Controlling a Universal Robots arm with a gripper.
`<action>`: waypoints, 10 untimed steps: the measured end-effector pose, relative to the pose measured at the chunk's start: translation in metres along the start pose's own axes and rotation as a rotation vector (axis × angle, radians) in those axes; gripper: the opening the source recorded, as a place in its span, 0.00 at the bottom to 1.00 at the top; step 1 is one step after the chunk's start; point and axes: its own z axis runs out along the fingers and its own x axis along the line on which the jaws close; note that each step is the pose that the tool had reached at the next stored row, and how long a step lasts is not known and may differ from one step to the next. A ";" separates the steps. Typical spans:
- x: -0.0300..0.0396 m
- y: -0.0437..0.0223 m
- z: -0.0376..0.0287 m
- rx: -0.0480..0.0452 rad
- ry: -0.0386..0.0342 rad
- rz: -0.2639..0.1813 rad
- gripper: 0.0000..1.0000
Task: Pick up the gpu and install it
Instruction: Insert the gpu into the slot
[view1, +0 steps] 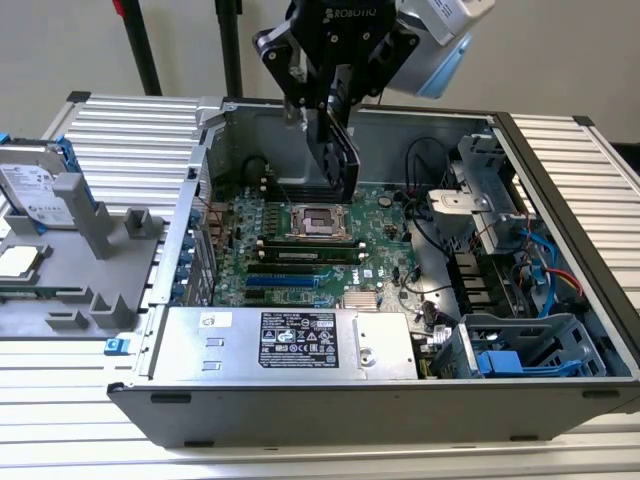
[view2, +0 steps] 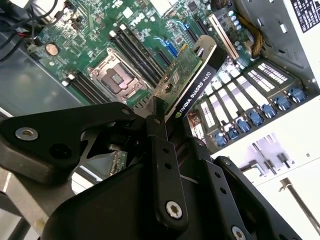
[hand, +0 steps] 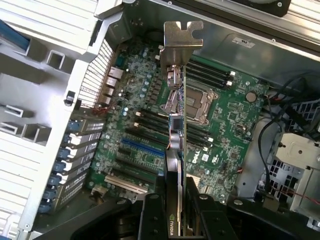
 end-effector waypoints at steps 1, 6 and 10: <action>0.0000 0.0000 0.0000 -0.0001 0.0003 -0.007 0.00; 0.0000 0.0000 0.0000 -0.0006 0.0026 -0.044 0.00; 0.0000 0.0000 0.0000 -0.0010 0.0044 -0.074 0.00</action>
